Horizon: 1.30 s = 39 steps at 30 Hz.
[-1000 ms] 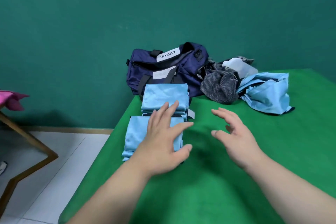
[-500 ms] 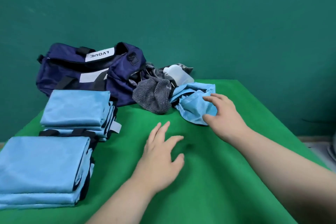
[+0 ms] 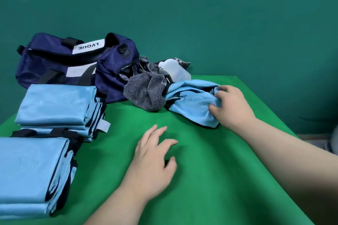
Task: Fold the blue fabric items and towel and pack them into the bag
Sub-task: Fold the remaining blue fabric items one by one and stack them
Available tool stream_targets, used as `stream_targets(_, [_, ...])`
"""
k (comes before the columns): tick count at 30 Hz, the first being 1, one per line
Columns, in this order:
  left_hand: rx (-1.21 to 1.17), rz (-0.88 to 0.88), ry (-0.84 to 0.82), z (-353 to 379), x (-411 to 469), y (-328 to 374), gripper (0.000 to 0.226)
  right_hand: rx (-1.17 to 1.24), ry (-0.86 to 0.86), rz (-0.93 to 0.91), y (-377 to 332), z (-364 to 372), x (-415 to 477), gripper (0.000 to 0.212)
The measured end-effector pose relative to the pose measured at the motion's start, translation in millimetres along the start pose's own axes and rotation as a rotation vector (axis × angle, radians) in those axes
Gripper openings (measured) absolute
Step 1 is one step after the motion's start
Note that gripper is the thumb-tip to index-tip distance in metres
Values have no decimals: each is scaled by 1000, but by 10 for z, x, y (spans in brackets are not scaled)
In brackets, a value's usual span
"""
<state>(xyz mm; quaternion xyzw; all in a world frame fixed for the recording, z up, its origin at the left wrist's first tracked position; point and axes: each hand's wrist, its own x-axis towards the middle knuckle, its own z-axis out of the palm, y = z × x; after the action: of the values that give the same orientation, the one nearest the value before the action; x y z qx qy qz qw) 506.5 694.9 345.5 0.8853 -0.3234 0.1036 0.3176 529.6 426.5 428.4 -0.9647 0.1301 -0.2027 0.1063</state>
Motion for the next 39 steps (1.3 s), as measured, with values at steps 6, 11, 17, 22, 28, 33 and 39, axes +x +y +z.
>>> stream_targets(6, [56, 67, -14, 3, -92, 45, 42, 128, -122, -22, 185, -376, -480, 21])
stream_targets(11, [87, 99, -14, 4, -142, 43, 39, 101, -184, -82, 101, -553, -540, 20])
stream_targets(17, [63, 80, -22, 7, -133, 36, 42, -40, 36, -66, -7, -898, -97, 25])
stream_targets(22, [20, 71, 2, -7, -136, 37, 40, 104, 313, 80, -177, -1434, 232, 28])
stream_targets(28, [-1, 34, 1, -88, -434, 128, 47, 86, 295, 53, -333, -1599, -227, 28])
stream_targets(33, [-95, -34, -49, -260, -948, 323, 50, 348, 444, 81, -543, -2162, -672, 21])
stream_targets(39, [-241, -65, 23, -586, -1531, 795, 46, 368, 132, 63, -743, -2292, -1269, 21])
